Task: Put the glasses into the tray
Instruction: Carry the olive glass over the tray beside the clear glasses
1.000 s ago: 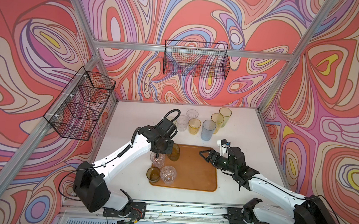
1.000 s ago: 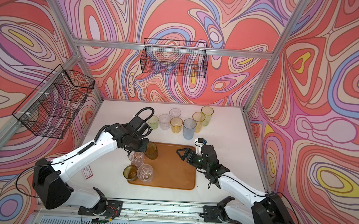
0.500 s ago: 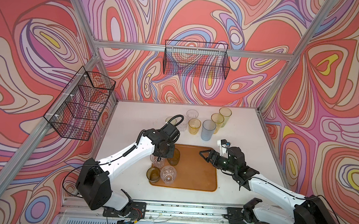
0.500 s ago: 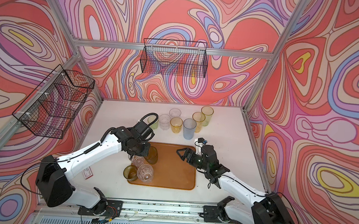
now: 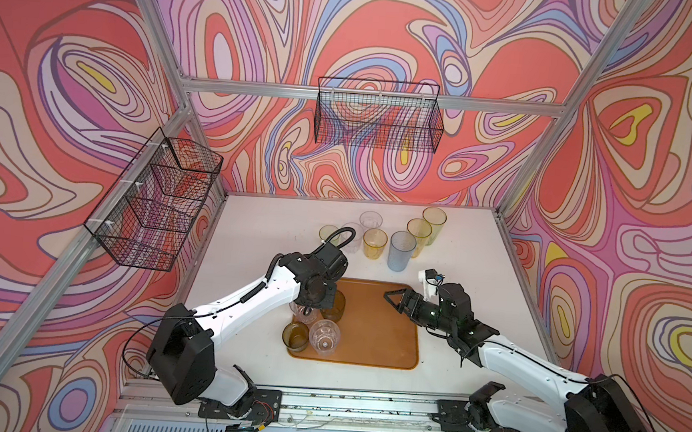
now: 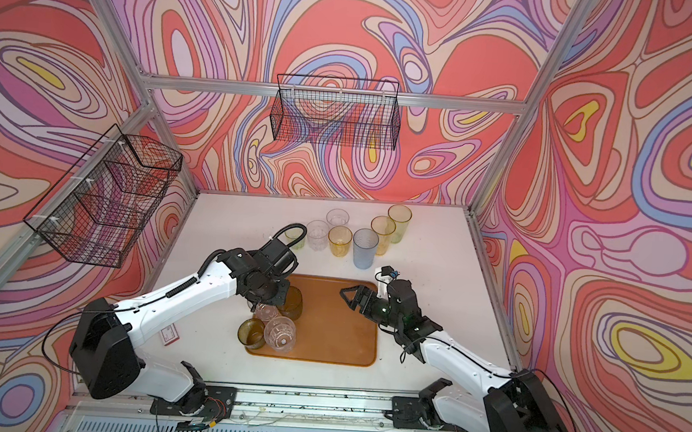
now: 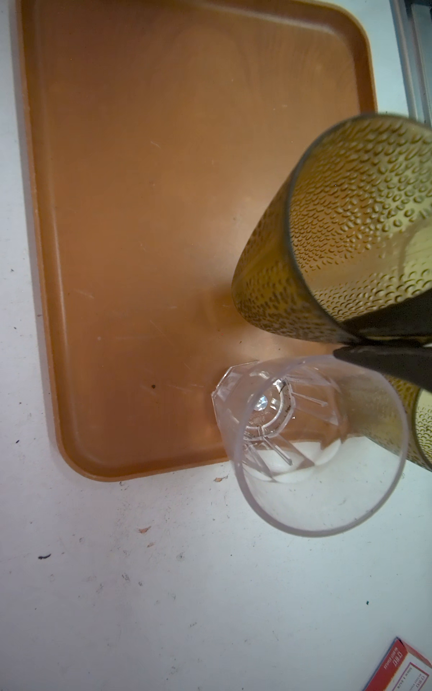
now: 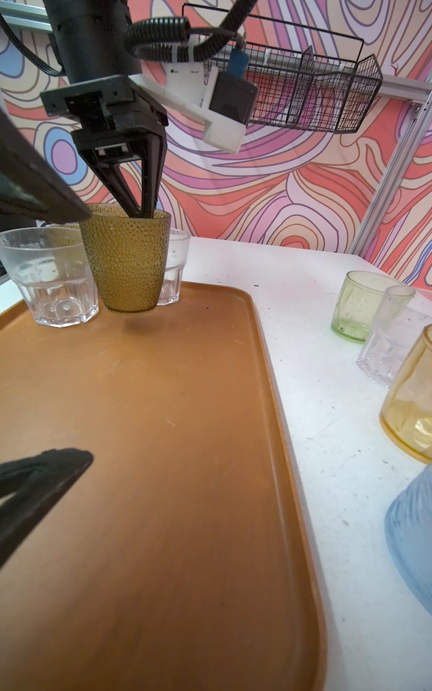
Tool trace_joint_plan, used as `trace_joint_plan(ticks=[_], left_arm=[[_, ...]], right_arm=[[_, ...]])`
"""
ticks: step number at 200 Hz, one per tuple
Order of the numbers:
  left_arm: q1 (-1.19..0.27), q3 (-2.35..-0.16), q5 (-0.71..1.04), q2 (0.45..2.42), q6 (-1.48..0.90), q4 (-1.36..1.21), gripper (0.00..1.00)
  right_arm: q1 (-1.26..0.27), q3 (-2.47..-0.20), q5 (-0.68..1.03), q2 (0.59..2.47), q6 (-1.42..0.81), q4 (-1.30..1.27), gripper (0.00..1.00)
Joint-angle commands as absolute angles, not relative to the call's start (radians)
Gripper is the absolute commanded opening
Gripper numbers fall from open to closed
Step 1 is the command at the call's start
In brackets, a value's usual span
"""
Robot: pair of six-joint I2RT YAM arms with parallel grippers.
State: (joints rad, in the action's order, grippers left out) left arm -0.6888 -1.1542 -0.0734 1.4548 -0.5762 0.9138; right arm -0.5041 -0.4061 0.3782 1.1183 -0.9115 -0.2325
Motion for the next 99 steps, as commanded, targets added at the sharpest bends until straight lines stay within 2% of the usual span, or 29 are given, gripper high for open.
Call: trace_joint_plan(ticks=[1, 99], left_arm=[[-0.698, -1.145, -0.098, 1.462, -0.594, 0.905, 0.00], [-0.710, -1.136, -0.116, 1.479, -0.594, 0.899, 0.00]], right_arm=[[-0.500, -0.400, 0.375, 1.128, -0.918, -0.251, 0.97], [-0.499, -0.408, 0.380, 1.144, -0.920, -0.255, 0.97]])
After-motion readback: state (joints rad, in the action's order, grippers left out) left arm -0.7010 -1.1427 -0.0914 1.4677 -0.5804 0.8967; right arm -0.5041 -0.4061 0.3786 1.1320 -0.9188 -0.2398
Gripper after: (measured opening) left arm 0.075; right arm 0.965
